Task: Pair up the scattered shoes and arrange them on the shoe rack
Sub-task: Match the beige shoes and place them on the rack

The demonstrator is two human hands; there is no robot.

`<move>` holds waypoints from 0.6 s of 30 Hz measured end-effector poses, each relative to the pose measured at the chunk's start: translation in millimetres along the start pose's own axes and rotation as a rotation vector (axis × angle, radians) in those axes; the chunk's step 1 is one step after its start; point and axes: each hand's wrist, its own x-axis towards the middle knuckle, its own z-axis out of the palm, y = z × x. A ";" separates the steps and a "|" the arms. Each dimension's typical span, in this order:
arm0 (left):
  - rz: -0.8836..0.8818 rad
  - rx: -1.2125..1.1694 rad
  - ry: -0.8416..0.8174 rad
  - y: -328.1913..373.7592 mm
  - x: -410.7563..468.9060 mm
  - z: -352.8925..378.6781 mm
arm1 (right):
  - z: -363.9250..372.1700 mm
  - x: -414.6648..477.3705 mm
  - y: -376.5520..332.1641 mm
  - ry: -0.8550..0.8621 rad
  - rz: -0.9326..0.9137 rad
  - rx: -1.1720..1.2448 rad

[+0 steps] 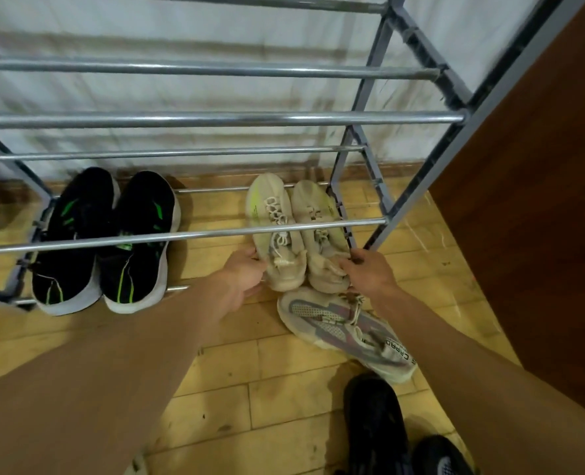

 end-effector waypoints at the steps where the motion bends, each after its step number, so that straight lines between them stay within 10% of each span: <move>1: 0.000 0.032 -0.003 0.1 -3.8 0.6 | -0.7 -2.1 3.3 0.009 0.002 0.005; 18: 0.105 0.610 -0.199 -13.7 -102.5 8.2 | -35.6 -67.3 97.2 -0.167 0.073 -0.521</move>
